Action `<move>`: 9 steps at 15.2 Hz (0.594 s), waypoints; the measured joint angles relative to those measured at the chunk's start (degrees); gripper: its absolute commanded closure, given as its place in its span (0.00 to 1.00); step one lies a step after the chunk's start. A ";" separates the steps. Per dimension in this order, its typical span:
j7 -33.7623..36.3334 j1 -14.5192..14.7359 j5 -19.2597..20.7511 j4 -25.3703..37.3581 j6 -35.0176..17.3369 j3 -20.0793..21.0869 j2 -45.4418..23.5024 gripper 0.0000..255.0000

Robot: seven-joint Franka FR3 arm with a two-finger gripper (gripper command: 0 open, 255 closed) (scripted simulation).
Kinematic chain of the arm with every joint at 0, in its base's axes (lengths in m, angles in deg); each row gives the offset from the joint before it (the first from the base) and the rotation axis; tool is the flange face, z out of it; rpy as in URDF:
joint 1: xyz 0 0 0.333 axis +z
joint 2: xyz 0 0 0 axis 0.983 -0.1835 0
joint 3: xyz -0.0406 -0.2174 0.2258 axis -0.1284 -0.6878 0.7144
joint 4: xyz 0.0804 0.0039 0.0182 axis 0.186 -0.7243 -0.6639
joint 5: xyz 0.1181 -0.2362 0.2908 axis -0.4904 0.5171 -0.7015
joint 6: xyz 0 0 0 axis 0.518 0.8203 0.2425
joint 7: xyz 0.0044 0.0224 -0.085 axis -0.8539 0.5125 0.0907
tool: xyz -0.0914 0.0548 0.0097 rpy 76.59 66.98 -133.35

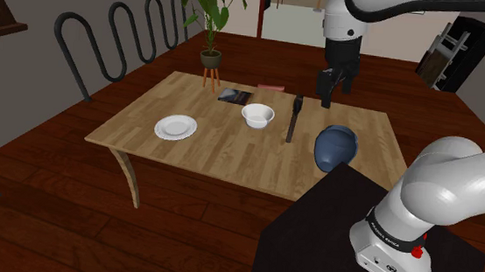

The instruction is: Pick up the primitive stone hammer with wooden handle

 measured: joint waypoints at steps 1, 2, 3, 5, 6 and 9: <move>0.00 0.00 0.00 0.00 0.00 0.00 0.00 0.00; 0.19 -0.30 0.12 0.03 -0.85 -0.21 -0.83 0.00; 0.51 -0.71 0.23 -0.22 -1.92 -0.50 -1.53 0.00; 1.14 -1.84 0.72 -0.04 -5.37 -1.38 -4.89 0.00; 1.50 -2.41 0.92 0.36 -6.89 -1.82 -6.63 0.00; 2.50 -4.11 1.48 1.25 -11.35 -3.24 -11.46 0.00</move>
